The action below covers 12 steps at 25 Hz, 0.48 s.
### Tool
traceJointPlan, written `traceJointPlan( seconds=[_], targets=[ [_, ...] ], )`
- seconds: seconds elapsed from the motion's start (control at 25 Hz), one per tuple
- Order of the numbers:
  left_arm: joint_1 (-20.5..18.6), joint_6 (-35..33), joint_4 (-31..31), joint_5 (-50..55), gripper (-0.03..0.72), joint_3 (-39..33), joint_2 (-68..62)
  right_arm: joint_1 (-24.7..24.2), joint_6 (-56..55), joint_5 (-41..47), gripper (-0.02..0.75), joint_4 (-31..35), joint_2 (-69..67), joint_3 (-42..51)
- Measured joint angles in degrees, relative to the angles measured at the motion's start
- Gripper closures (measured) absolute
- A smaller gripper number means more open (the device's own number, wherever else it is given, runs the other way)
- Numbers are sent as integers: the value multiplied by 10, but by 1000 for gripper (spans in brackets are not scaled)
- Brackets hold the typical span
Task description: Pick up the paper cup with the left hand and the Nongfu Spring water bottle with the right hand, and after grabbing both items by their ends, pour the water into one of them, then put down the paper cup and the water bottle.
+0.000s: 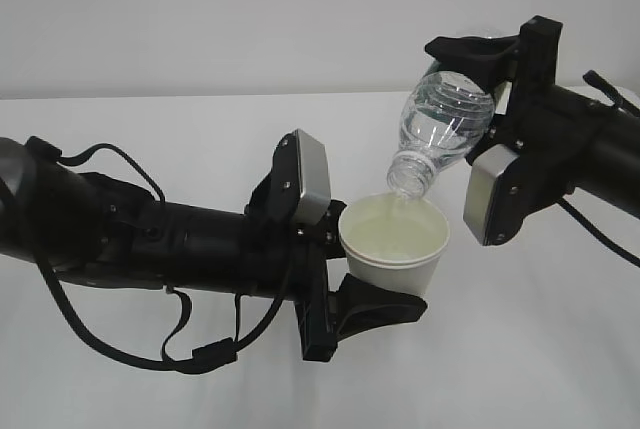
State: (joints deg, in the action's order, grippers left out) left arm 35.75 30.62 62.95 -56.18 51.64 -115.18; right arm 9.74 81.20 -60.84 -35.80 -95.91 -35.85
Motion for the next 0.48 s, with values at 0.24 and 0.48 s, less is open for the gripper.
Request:
traceJointPlan(
  seconds=[0.24, 0.48],
  targets=[
    [0, 0, 0, 0, 205, 0, 0, 0, 1, 0, 255, 0, 0, 0],
    [0, 0, 0, 0, 204, 0, 0, 0, 1, 0, 255, 0, 0, 0]
  ],
)
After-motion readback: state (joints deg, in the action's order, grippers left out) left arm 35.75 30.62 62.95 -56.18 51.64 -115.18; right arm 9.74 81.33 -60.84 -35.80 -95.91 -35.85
